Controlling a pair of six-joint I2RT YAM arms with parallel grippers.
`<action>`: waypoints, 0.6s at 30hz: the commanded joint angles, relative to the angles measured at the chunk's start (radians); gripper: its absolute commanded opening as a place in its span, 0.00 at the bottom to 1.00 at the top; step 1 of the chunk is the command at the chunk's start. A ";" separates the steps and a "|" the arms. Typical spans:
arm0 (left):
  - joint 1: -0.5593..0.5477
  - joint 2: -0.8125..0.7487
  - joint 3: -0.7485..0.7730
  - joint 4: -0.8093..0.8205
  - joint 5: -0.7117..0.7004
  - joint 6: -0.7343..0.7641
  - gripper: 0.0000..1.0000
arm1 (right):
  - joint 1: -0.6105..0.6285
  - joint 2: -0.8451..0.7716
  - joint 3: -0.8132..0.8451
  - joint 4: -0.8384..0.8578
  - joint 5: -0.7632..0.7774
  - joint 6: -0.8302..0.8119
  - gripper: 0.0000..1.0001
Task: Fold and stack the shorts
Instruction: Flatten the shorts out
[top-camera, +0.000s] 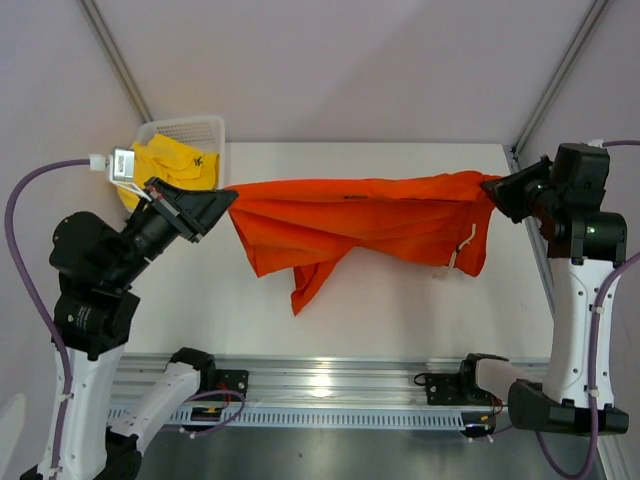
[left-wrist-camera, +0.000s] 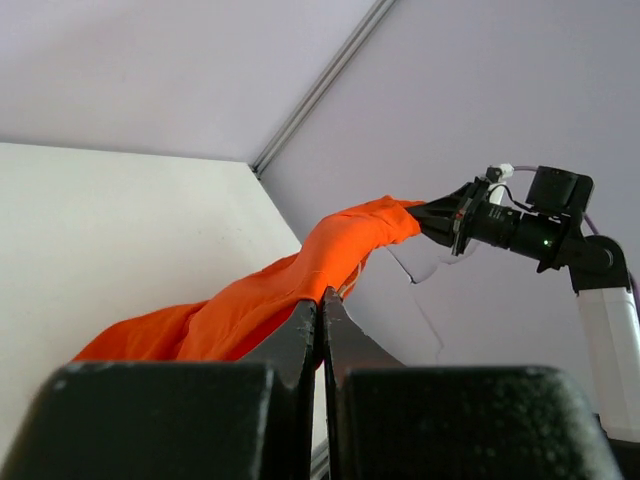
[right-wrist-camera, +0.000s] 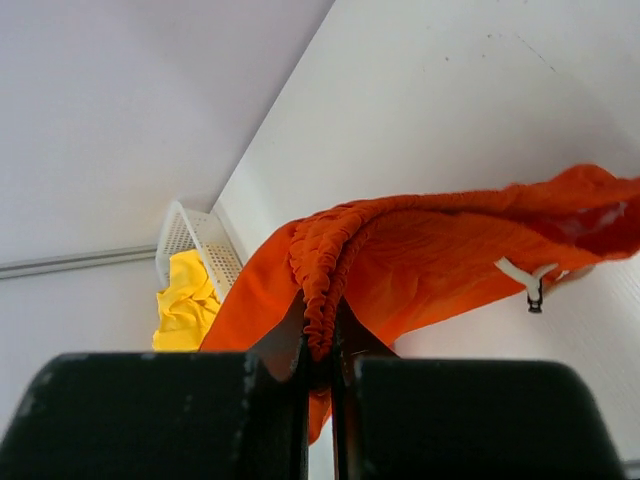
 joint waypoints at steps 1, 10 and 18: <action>0.009 0.007 -0.027 -0.005 0.000 0.003 0.00 | -0.010 -0.013 -0.015 -0.015 -0.009 0.009 0.00; 0.026 0.050 -0.139 0.077 0.007 0.004 0.00 | -0.009 -0.005 -0.162 0.090 -0.034 0.029 0.00; 0.172 0.211 -0.188 0.273 0.162 -0.068 0.00 | 0.008 0.137 -0.150 0.241 -0.057 0.052 0.00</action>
